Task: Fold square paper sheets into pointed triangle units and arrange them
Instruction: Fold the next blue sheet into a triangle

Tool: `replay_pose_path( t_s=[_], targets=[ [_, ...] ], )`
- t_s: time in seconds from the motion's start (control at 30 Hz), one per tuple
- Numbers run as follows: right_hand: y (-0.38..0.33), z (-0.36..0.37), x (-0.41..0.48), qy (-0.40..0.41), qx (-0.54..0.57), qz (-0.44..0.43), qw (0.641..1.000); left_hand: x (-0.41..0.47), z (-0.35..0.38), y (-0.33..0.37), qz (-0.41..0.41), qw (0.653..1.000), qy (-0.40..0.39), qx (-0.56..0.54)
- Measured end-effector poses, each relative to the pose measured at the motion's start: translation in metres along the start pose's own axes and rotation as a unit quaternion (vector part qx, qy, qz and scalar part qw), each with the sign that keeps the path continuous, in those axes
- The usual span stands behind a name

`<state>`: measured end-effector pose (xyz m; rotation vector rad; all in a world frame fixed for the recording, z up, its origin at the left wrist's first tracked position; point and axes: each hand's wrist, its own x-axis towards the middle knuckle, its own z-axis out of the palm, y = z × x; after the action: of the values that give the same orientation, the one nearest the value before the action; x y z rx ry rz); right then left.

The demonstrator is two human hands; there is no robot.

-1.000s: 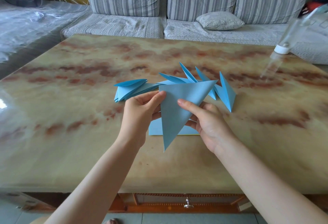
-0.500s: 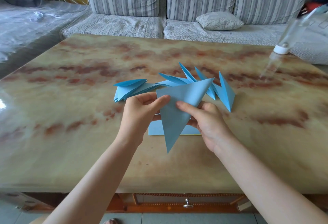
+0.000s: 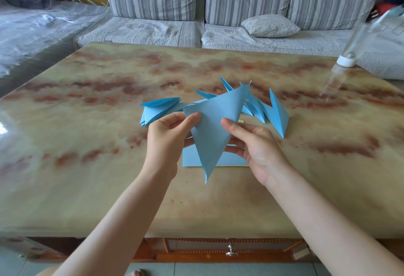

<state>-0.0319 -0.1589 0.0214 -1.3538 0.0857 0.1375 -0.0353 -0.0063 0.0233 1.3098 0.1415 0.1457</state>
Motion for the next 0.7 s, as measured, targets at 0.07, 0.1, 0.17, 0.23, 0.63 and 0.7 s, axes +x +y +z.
replay_pose_path(
  t_s=[0.07,0.1,0.17,0.23,0.63,0.7],
  targets=[
    [0.0008,0.0002,0.0012,0.011,0.000,0.002,1.000,-0.0007,0.0002,0.0006,-0.010,1.000,-0.002,-0.010],
    [0.0010,0.0002,0.0019,0.014,0.000,0.005,1.000,-0.0009,0.0004,0.0007,-0.013,1.000,-0.004,-0.013],
    [0.0009,-0.0004,0.0030,0.010,-0.001,0.015,1.000,-0.0016,0.0003,0.0002,-0.018,1.000,-0.006,-0.016],
    [-0.0004,-0.0019,0.0032,-0.011,0.006,0.027,1.000,-0.0009,-0.0007,-0.0008,-0.022,1.000,-0.007,-0.020],
    [-0.0035,-0.0077,0.0019,0.028,0.006,0.010,1.000,0.0017,0.0017,-0.0034,-0.039,0.997,-0.041,-0.057],
    [-0.0040,-0.0069,0.0014,0.023,0.016,0.012,1.000,0.0018,0.0011,-0.0035,-0.037,0.996,-0.047,-0.061]
  ],
)
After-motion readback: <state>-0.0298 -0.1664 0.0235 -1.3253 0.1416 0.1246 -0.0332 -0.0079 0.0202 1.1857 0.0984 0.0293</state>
